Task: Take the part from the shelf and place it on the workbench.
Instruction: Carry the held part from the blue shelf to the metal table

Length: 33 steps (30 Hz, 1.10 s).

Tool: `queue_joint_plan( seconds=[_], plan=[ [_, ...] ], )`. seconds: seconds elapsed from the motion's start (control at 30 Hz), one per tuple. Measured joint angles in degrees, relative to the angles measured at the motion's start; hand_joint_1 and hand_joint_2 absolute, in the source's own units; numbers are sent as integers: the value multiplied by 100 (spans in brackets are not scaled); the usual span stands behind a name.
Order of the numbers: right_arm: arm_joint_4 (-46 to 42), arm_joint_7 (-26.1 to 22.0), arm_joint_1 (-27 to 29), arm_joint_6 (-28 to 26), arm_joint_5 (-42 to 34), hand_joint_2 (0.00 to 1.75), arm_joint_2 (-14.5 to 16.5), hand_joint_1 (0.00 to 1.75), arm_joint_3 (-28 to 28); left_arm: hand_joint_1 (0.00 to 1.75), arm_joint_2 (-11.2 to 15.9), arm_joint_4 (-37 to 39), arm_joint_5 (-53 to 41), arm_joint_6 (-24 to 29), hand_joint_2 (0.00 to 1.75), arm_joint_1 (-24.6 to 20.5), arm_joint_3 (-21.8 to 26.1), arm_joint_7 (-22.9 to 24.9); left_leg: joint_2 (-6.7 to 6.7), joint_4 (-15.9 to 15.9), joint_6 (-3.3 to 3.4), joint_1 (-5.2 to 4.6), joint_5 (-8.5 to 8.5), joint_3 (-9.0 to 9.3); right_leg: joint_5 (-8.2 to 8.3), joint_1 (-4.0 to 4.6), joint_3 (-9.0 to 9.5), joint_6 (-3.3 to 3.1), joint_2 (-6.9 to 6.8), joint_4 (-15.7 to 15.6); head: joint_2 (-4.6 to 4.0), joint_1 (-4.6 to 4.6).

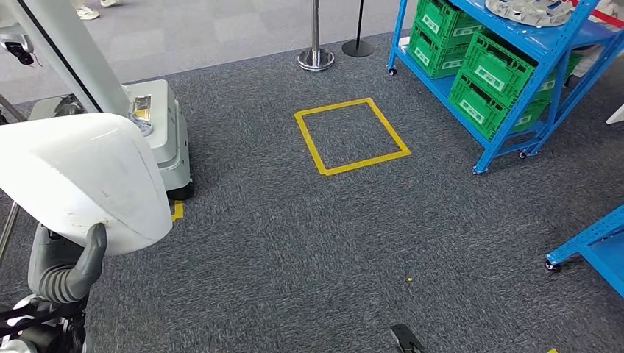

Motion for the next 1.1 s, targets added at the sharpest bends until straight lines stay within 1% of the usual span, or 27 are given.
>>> queue_joint_plan(
  seconds=[0.03,0.1,0.13,0.17,0.2,0.23,0.3,0.33,0.37,0.47,0.5,0.53,0.57,0.6,0.63,0.67,0.7,0.73,0.77,0.8,0.83,0.87,0.9,0.97,1.0,1.03,1.1],
  plan=[
    [0,-4,-2,-1,-3,0,-1,0,-2,175,1,5,0,0,175,-4,0,2,2,228,-24,4,-188,-97,49,-6,-40,-41,-9,-17,0,-6],
    [0,-11,2,-1,-10,0,-1,0,-7,175,2,20,0,0,175,-10,0,4,4,973,-59,9,-686,-358,130,7,-152,-82,-19,-17,0,-15],
    [0,-14,5,-1,-14,0,0,0,-13,175,2,31,0,0,175,-10,0,5,4,1319,-68,10,-872,-453,174,18,-214,-88,-22,-14,0,-14],
    [0,-17,7,-1,-16,0,1,0,-19,175,2,43,0,0,175,-9,0,7,4,1492,-66,9,-956,-458,219,29,-276,-89,-25,-10,0,-13],
    [0,-21,7,-1,-16,0,1,0,-26,175,2,54,0,0,175,-9,0,8,5,1423,-55,8,-934,-339,264,37,-336,-86,-27,-6,0,-13],
    [0,-27,6,-1,-16,0,1,0,-32,175,2,60,1,-1,175,-11,0,8,6,1115,-33,5,-832,-97,311,43,-395,-79,-26,1,0,-13],
    [0,-39,5,-1,-16,0,4,0,-40,175,1,61,2,-5,175,-22,-2,9,22,235,28,-20,-624,499,395,55,-477,-49,-28,25,0,-10],
    [0,-47,5,-1,-16,0,7,0,-44,175,1,57,4,-8,175,-34,-4,7,28,-68,62,-39,-563,684,429,54,-496,-22,-30,34,0,-13],
    [0,-53,5,-1,-16,0,10,0,-48,175,0,53,5,-9,175,-47,-5,4,32,-215,95,-61,-539,764,461,48,-503,11,-33,37,0,-14],
    [0,-69,8,2,-17,0,27,0,-57,175,1,49,6,-11,175,-64,-7,2,34,-259,210,-92,-409,707,537,14,-518,127,-32,17,0,-22],
    [0,-73,11,2,-17,0,32,0,-62,175,0,49,5,-11,175,-63,-7,2,39,-280,250,-84,-343,672,451,8,-554,163,-20,80,0,-18],
    [0,-79,14,2,-17,0,33,0,-69,175,-1,48,5,-11,175,-63,-7,1,46,-300,282,-71,-270,629,254,3,-628,195,-7,260,0,-10],
    [0,-88,15,5,-17,0,34,0,-76,175,-2,49,4,-10,175,-60,-7,1,52,-303,305,-60,-201,569,-24,-11,-732,222,5,557,0,-5],
    [0,-103,14,8,-17,0,35,0,-82,175,-2,49,4,-10,175,-55,-7,0,50,-296,317,-59,-139,492,-315,-18,-854,247,11,941,0,2],
    [0,-124,14,11,-18,0,36,0,-86,175,-1,50,3,-9,175,-45,-7,-1,51,-284,317,-58,-74,407,-531,-26,-950,269,12,1323,0,3],
    [0,-144,15,13,-19,0,36,0,-89,175,-1,50,2,-9,175,-32,-7,-2,51,-267,309,-56,-13,310,-621,-32,-977,285,12,1578,0,2],
    [0,-162,16,14,-18,0,36,0,-91,175,-1,50,1,-9,175,-18,-7,-3,51,-246,295,-51,42,211,-598,-36,-907,295,12,1650,0,3],
    [0,-174,16,15,-17,0,36,0,-93,175,-1,50,0,-9,175,-6,-7,-4,50,-219,276,-43,92,115,-491,-41,-724,301,12,1496,0,3],
    [0,-184,13,18,-17,0,36,0,-95,175,-1,49,0,-9,175,2,-7,-6,47,-185,252,-33,137,25,-373,-49,-427,304,12,1135,0,3],
    [0,-194,5,24,-16,0,36,0,-96,175,-1,43,0,-9,175,6,-7,-8,45,-150,221,-27,178,-58,-348,-48,-118,293,18,700,0,5],
    [0,-206,1,28,-16,0,36,0,-96,175,0,36,-2,-9,175,8,-7,-8,42,-124,186,-24,216,-112,-323,-38,109,257,34,363,0,4],
    [0,-219,0,32,-16,0,37,0,-96,175,1,27,-4,-9,175,8,-8,-11,39,-101,149,-23,251,-142,-350,-27,247,211,49,128,0,9],
    [0,-227,0,35,-17,0,37,0,-97,175,1,18,-5,-9,175,8,-9,-14,36,-101,110,-21,287,-152,-379,-7,264,154,63,52,0,13],
    [0,-243,3,38,-21,0,38,0,-99,175,4,13,-7,-9,175,7,-12,-20,27,-113,34,-11,342,-166,-303,1,205,45,57,36,0,19],
    [0,-250,-2,46,-27,0,38,0,-102,175,8,13,-7,-9,175,8,-13,-22,25,-74,5,-4,276,-208,-246,0,165,-6,44,24,0,16],
    [0,-260,-6,55,-36,0,37,0,-107,175,13,14,-8,-8,175,10,-13,-24,23,50,-17,1,118,-274,-179,-7,116,-53,30,6,0,13],
    [0,-273,-8,84,-52,0,36,0,-117,175,19,17,-10,-7,175,10,-14,-31,23,646,-49,9,-432,-470,-43,-2,-26,-109,11,-6,0,4]
  ],
)
